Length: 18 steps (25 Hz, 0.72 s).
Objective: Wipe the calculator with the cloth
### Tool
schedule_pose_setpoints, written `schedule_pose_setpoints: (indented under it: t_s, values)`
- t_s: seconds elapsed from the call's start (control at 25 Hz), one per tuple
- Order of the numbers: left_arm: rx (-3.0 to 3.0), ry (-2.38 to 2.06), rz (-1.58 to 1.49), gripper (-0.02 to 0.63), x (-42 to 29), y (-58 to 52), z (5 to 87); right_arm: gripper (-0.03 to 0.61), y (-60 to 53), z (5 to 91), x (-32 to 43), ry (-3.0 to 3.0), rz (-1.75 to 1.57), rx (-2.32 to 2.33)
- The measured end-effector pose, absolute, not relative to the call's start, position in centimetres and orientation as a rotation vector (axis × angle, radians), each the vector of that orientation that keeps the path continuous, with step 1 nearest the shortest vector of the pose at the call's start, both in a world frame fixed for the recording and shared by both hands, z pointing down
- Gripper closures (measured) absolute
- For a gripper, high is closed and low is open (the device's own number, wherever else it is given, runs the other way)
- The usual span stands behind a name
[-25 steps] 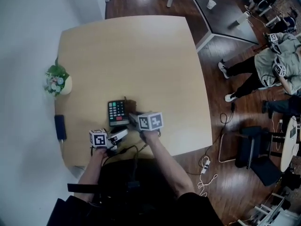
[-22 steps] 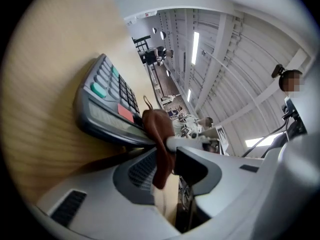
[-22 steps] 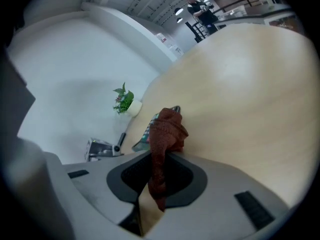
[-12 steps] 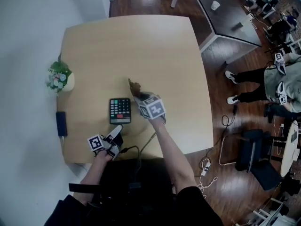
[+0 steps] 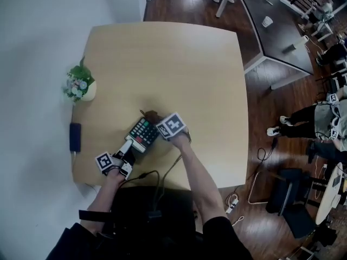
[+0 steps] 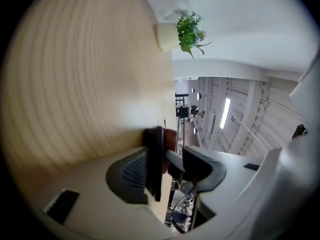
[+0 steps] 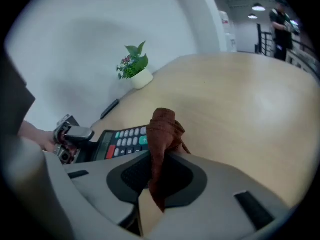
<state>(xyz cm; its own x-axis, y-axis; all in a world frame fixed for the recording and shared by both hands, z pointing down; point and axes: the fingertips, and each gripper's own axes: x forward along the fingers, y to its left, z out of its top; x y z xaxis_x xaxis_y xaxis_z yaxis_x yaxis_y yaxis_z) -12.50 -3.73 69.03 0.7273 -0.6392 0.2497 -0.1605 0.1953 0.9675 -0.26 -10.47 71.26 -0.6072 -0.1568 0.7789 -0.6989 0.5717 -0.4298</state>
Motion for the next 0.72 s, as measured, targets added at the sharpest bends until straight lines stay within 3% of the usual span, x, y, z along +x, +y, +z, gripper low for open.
schedule_pose_setpoints:
  t_s: [0.2,0.44,0.72]
  values:
    - [1.529,-0.722,-0.208,0.426,-14.7,-7.3,69.7,0.52,-4.0,70.7,0.5,-2.137,1.44,0.918]
    - [1.645,-0.686,0.08,0.428,-14.0,-6.2,70.3,0.519,-11.1,67.1,2.5,-2.281,1.42,1.199]
    - [1.627,-0.715,-0.011,0.43,-13.3,-6.4,69.9,0.517,-9.5,70.0,-0.1,-2.14,1.602,1.134]
